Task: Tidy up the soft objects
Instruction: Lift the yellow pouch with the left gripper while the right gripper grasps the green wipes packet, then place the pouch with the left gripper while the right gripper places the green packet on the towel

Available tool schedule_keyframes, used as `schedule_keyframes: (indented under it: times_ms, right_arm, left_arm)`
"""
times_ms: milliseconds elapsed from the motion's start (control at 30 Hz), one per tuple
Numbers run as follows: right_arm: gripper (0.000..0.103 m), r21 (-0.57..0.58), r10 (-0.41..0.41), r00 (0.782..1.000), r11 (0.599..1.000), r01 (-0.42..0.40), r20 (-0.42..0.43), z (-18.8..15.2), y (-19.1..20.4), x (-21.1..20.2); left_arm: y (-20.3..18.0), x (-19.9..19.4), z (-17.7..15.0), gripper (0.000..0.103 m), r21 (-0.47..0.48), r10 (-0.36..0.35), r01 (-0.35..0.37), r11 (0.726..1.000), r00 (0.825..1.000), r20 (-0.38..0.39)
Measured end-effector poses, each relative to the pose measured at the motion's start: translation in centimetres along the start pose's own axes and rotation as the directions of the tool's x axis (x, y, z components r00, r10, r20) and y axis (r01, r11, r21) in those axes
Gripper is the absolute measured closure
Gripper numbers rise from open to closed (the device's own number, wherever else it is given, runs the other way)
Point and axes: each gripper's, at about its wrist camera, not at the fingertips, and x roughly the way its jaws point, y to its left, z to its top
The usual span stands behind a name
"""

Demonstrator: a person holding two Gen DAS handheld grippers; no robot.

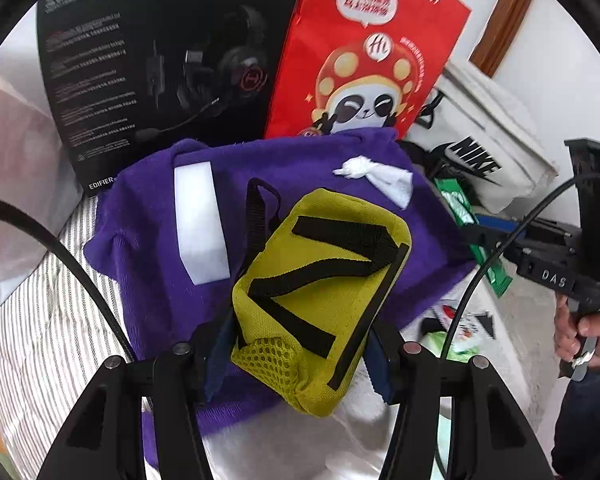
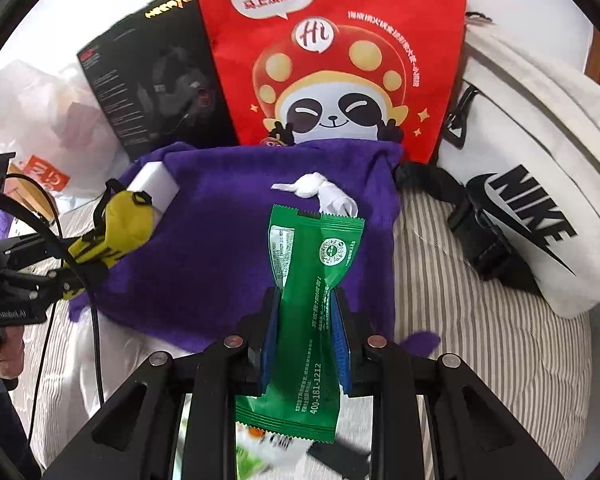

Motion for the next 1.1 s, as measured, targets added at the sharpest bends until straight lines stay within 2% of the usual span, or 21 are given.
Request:
schedule_keyframes:
  times_ms: [200,433,767,1033,1100]
  right_arm:
    - [0.078,0.004,0.0,1.0,1.0,0.0,-0.029,0.9,-0.5,3.0]
    - [0.077,-0.016,-0.011,0.999,1.0,0.011,-0.042,1.6,-0.6,5.3]
    - [0.077,-0.069,-0.034,0.995,0.997,0.028,-0.096,2.0,0.0,8.3]
    - [0.071,-0.062,-0.005,0.996,0.998,0.0,-0.085,2.0,-0.5,8.7]
    - [0.064,-0.063,0.01,0.997,0.998,-0.015,-0.083,1.8,-0.4,8.7]
  left_arm:
    - [0.0,2.5,0.1,0.048,0.035,-0.012,0.013,0.999,0.999,-0.04]
    - [0.9,3.8,-0.2,0.048,0.09,0.066,-0.06,0.994,0.996,-0.067]
    - [0.9,4.4,-0.7,0.045,0.127,0.098,-0.088,0.988,0.993,-0.072]
    - [0.5,5.0,-0.6,0.04,0.142,0.114,-0.102,0.985,0.991,-0.075]
    - [0.5,5.2,-0.6,0.037,0.142,0.112,-0.1,0.985,0.99,-0.081]
